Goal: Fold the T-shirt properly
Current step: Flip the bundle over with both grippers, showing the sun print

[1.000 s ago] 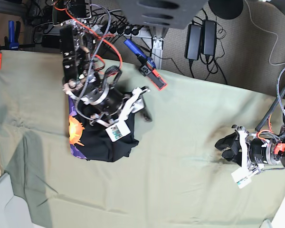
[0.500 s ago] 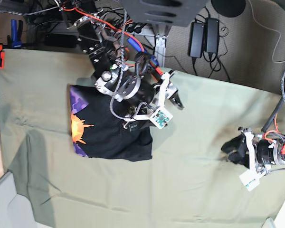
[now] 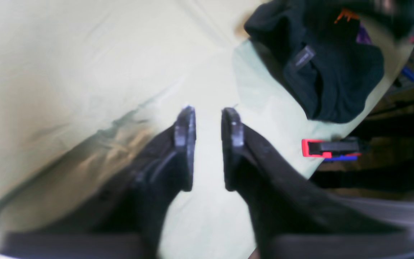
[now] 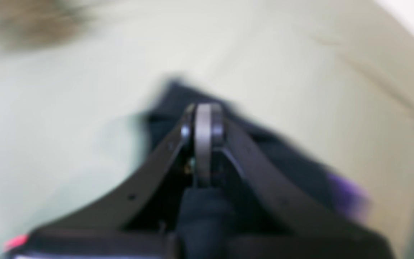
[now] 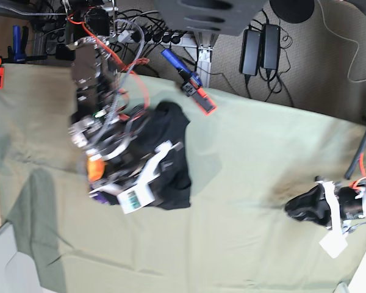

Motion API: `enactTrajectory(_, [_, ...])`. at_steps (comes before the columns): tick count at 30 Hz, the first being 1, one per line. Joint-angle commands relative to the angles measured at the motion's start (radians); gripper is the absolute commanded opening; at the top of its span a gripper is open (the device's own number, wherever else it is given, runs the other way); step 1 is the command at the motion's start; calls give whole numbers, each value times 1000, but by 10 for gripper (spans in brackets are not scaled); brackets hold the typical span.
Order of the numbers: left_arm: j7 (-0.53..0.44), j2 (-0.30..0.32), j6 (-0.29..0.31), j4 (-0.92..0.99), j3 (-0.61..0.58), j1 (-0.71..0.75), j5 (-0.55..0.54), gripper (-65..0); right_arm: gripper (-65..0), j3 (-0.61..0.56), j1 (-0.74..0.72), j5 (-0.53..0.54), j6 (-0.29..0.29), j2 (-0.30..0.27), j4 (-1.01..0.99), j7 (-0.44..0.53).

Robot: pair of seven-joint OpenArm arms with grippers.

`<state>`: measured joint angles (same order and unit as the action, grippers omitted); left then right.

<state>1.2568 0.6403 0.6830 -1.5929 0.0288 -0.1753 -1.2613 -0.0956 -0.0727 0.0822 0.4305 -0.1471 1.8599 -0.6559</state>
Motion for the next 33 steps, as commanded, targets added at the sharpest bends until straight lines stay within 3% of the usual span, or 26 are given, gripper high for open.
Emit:
enactTrajectory(1, [-14, 16, 15, -31, 1, -21, -23, -565, -650, 51, -37, 8, 62, -8, 5, 27])
enactTrajectory(4, [-12, 16, 15, -113, -50, -20, -17, -641, -650, 193, -87, 77, 60, -40, -51, 29])
enactTrajectory(10, [-44, -1, 15, -344, -259, -1, 121, -650, -650, 331, -185, 185, 61, -106, -257, 53])
enactTrajectory(14, [-92, -80, 15, -397, -385, 38, 240, -650, -650, 344, -253, 195, 61, -111, -431, 86])
enactTrajectory(21, [-205, -220, 15, -396, -616, 51, 564, -650, -650, 343, -370, 230, 64, -96, -624, 101])
enactTrajectory(28, [-239, -302, 15, -393, -754, 62, 654, -650, -650, 342, -435, 189, 64, -66, -789, 111])
enactTrajectory(33, [-248, -387, 15, -328, -772, 84, 657, -650, -650, 315, -451, 187, 64, -62, -848, 117])
